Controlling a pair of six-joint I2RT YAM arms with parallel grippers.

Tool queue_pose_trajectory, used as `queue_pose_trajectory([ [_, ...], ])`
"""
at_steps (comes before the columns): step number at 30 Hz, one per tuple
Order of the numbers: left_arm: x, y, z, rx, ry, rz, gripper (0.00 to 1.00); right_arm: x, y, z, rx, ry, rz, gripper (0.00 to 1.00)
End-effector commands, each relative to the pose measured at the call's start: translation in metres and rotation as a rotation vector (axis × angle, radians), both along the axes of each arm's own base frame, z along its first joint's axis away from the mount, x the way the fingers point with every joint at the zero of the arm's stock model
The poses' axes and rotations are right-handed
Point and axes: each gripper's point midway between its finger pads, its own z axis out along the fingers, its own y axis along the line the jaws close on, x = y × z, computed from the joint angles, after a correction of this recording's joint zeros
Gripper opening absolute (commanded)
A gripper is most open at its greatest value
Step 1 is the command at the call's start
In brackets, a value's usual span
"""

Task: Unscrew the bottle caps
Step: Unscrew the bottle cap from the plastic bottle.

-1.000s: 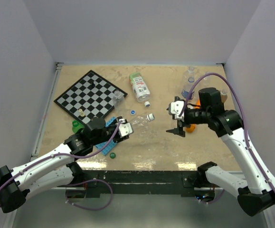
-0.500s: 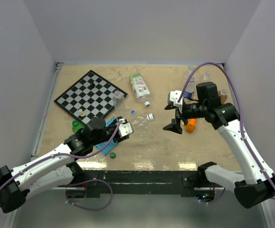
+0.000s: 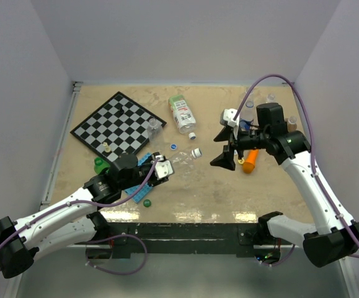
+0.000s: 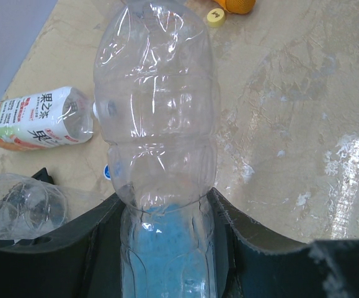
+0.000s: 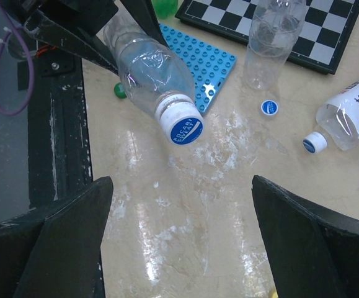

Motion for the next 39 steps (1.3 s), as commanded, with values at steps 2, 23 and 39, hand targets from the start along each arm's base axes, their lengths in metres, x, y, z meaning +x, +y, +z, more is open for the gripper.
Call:
queue_pose_trajectory([
  [2, 0.002, 0.0, 0.011, -0.032, -0.017, 0.01, 0.01, 0.001, 0.009, 0.026, 0.091, 0.027, -0.003, 0.98],
  [23, 0.002, 0.0, 0.01, -0.03, -0.013, 0.012, 0.01, 0.023, 0.01, 0.027, 0.163, 0.154, -0.183, 0.98],
  [39, 0.002, 0.0, 0.009, -0.028, -0.012, 0.012, 0.01, 0.031, 0.038, -0.011, 0.156, 0.374, -0.079, 0.95],
])
